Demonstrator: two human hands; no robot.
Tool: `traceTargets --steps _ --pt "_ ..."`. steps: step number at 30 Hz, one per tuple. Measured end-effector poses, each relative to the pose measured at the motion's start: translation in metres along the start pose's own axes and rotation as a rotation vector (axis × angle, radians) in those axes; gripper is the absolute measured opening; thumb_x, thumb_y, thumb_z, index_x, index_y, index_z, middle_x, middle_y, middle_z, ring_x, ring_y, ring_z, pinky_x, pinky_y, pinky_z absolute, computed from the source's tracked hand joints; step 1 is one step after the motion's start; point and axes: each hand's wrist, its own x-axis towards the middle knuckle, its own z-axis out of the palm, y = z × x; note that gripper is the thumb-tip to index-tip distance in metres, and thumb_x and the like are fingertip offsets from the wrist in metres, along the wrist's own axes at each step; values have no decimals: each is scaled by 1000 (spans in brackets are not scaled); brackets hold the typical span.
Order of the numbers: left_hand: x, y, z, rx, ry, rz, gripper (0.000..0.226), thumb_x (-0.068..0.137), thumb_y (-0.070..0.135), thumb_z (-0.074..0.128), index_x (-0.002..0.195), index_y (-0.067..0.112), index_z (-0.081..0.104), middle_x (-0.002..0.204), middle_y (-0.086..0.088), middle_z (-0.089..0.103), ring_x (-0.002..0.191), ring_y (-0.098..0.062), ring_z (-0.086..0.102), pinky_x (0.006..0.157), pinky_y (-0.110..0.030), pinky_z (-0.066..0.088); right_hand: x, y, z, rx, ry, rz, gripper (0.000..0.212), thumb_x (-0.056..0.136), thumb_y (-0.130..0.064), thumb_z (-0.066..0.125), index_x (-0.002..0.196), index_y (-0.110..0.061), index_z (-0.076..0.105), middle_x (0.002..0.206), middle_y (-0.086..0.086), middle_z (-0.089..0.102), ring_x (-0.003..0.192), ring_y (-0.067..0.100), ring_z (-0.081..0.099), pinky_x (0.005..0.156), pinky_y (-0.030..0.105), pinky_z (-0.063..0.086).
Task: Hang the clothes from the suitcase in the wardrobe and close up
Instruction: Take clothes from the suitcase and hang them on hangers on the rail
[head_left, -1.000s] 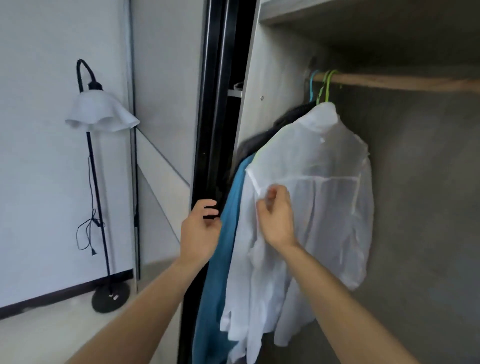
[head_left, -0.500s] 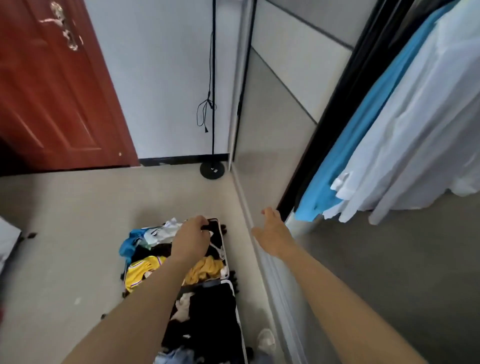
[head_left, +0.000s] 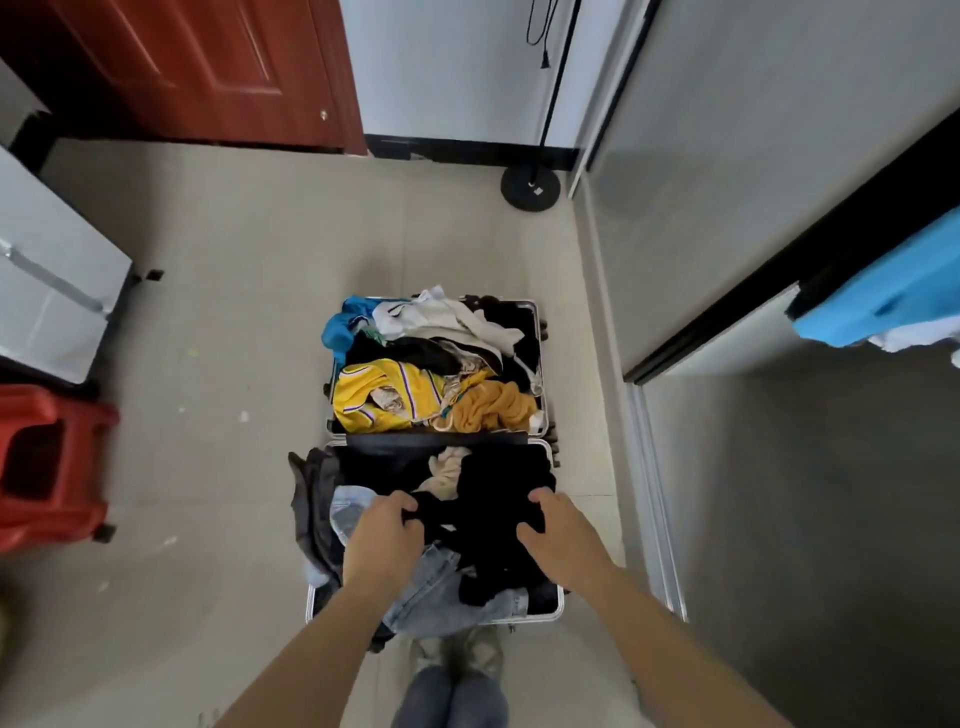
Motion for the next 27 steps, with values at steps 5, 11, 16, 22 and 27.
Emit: traceTargets --steps 5,11,16,22,27 --pt "68 -65 95 54 -99 33 31 96 19 49 126 17 55 122 -4 55 101 -19 55 73 -28 45 78 63 85 -101 -69 29 51 98 -35 49 145 -19 35 132 3 47 121 22 49 100 37 43" --pt "167 -120 204 265 -225 149 44 97 27 48 141 18 42 143 1 41 135 -20 29 103 -28 35 174 149 144 -285 -70 -23 50 99 -32 46 146 -21 33 132 0 47 119 18 47 96 27 43" --pt "255 -125 265 94 -137 169 53 87 35 61 135 16 48 133 -2 52 128 -24 39 100 -39 42 268 193 154 -401 60 -34 69 95 -36 53 151 -17 18 146 4 35 126 24 42 99 35 43" --pt "302 -105 319 -223 -128 164 43 80 40 70 116 17 60 116 3 61 114 -18 53 99 -33 44 342 200 173 -268 31 74 76 83 -46 69 147 -27 33 162 -1 5 148 27 6 114 52 25" --pt "247 -91 333 -499 -301 19 13 85 20 61 77 18 51 68 2 56 66 -12 52 65 -32 44 305 212 218 -404 -85 31 21 93 -32 55 106 -19 65 164 -1 0 150 23 -2 114 45 22"
